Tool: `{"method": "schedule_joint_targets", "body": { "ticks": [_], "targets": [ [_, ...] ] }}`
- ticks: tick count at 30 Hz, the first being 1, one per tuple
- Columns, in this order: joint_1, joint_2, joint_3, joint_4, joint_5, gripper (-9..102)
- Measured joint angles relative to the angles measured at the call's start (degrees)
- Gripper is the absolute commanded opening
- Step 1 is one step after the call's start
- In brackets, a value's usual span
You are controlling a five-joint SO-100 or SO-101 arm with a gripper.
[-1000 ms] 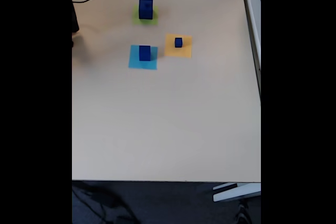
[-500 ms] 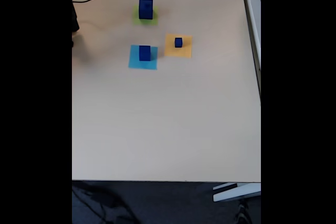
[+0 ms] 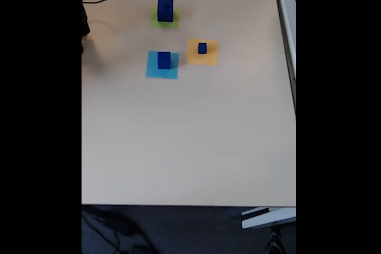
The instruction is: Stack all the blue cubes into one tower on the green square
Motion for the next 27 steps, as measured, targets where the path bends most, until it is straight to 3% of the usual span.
{"method": "schedule_joint_targets", "body": {
  "ticks": [10,16,27],
  "targets": [
    [0.0,0.0,0.0,-0.4,-0.4,18],
    [0.0,0.0,0.0,-0.6,-0.2,34],
    [0.0,-1.7,0.0,-0.7,-0.2,33]
  ]
}}
